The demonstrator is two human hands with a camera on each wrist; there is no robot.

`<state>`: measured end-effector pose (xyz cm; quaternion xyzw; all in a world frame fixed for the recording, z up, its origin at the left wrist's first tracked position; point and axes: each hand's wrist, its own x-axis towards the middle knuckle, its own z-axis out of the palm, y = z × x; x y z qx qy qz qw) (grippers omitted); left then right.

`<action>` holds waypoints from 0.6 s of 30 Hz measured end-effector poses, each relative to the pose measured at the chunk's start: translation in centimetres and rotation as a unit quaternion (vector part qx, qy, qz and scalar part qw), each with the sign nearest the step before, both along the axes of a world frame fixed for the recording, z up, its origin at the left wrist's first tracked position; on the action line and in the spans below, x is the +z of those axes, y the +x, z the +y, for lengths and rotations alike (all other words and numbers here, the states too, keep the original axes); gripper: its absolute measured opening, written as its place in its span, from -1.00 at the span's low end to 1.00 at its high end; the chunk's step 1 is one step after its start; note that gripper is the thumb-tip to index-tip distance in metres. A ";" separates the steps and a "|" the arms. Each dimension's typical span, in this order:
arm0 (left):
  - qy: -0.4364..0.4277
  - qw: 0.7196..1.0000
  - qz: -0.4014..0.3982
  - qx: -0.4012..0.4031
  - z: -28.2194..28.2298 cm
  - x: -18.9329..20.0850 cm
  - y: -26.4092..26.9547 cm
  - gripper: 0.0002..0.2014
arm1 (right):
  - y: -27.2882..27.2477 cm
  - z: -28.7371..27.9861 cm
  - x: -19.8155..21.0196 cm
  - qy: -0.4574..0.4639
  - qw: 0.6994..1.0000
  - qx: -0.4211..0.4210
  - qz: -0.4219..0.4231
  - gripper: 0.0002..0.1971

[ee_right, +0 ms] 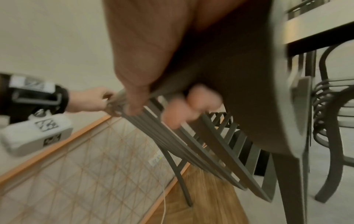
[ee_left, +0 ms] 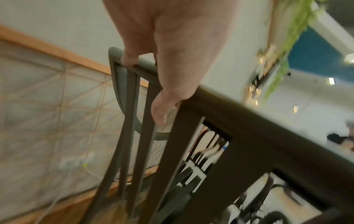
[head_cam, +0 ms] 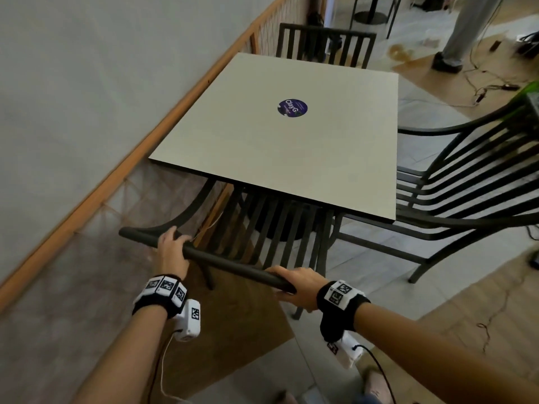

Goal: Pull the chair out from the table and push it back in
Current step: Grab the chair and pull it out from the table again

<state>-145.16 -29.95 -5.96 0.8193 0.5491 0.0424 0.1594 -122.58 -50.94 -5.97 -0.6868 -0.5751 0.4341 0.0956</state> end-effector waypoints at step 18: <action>-0.289 0.779 -0.389 0.398 -10.1 0.4 8.8 0.00 | 17.8 6.7 -11.4 -0.189 0.952 -0.234 -0.061 -0.17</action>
